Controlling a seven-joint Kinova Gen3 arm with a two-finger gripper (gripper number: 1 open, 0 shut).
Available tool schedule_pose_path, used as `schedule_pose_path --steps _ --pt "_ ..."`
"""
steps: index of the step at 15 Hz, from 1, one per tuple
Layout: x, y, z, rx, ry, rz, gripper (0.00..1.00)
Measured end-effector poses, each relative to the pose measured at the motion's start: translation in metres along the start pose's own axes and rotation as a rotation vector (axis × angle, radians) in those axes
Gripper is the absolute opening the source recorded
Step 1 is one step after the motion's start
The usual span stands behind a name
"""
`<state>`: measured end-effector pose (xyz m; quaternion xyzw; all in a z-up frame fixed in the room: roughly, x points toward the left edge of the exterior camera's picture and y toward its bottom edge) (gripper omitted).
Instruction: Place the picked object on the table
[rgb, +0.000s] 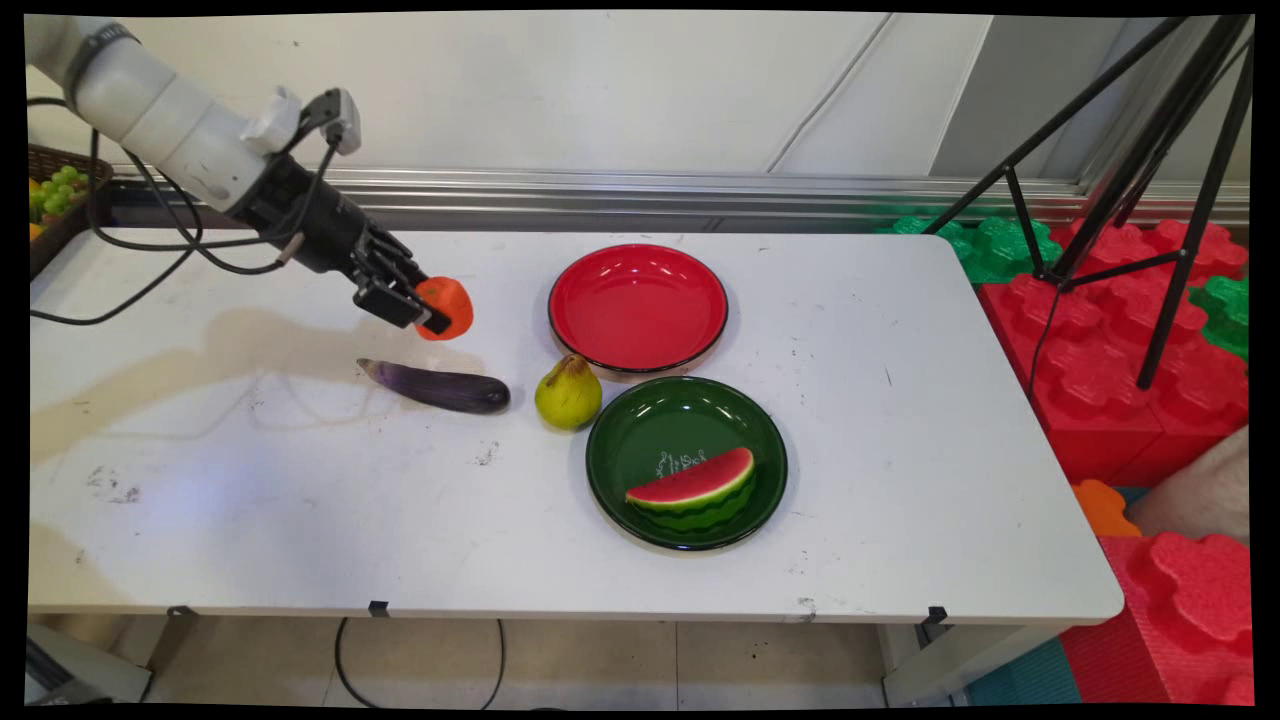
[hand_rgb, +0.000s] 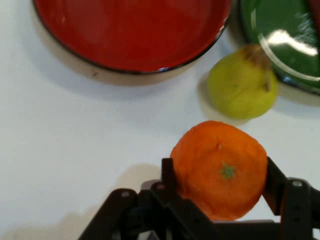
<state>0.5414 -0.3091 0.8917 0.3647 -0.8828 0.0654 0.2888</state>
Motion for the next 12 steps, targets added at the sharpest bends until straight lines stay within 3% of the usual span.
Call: schedule_pose_path --steps 5,12 --pt "-0.012 -0.03 0.032 0.026 -0.039 -0.004 0.0" --pt "-0.018 -0.056 0.082 0.029 -0.074 0.004 0.0"
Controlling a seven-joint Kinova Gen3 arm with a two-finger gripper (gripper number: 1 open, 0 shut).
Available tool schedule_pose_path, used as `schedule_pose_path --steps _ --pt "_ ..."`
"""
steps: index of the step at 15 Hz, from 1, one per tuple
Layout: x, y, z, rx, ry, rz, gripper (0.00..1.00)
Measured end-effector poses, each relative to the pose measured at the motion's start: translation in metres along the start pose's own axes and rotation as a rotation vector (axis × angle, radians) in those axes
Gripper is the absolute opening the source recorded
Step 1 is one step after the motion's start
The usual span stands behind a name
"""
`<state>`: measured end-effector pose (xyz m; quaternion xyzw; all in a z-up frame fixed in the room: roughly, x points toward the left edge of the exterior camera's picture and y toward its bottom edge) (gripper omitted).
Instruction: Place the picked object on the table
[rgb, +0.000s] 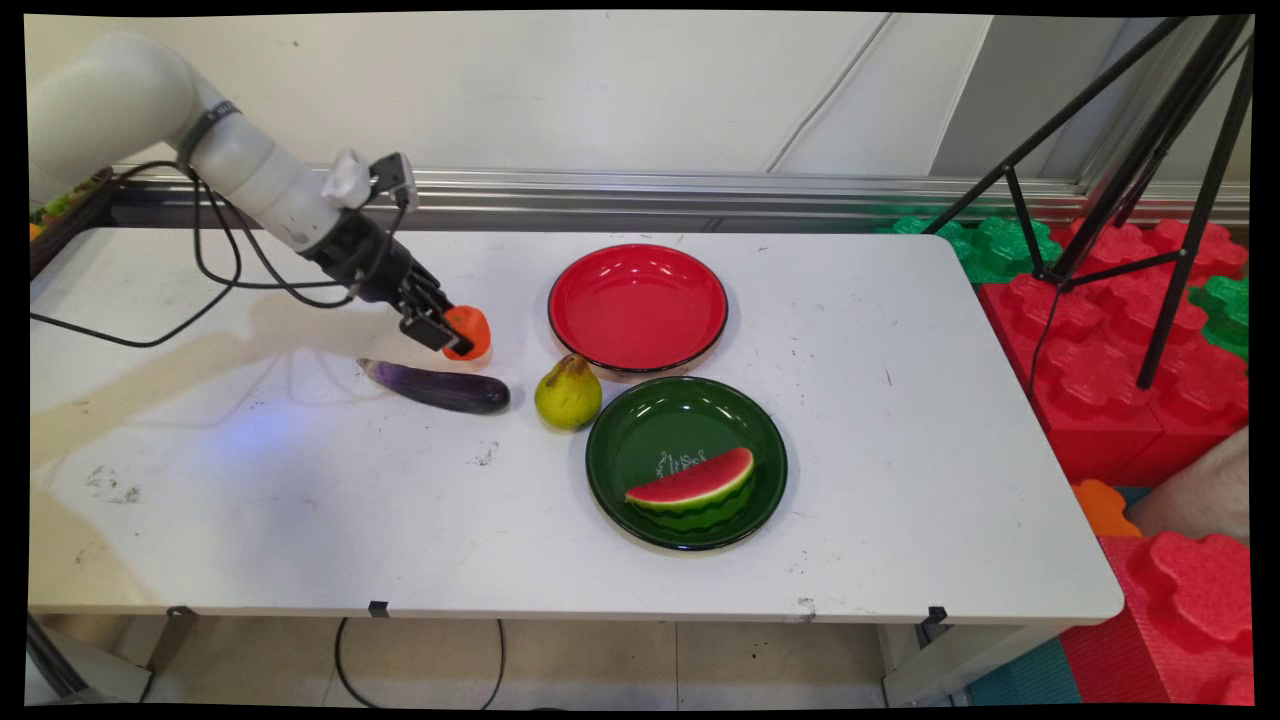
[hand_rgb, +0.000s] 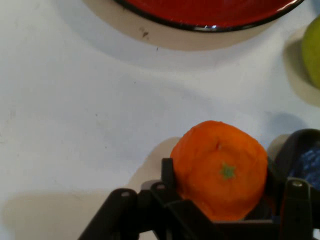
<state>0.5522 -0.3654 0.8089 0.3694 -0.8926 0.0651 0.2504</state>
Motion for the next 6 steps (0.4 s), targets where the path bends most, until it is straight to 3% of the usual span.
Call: schedule_pose_path --steps 2,3,6 --pt "-0.002 -0.004 0.012 -0.002 -0.011 -0.004 0.0" --pt "-0.002 -0.005 0.016 -0.004 -0.014 -0.004 1.0" --pt "-0.003 -0.008 0.024 -0.004 -0.018 -0.007 1.0"
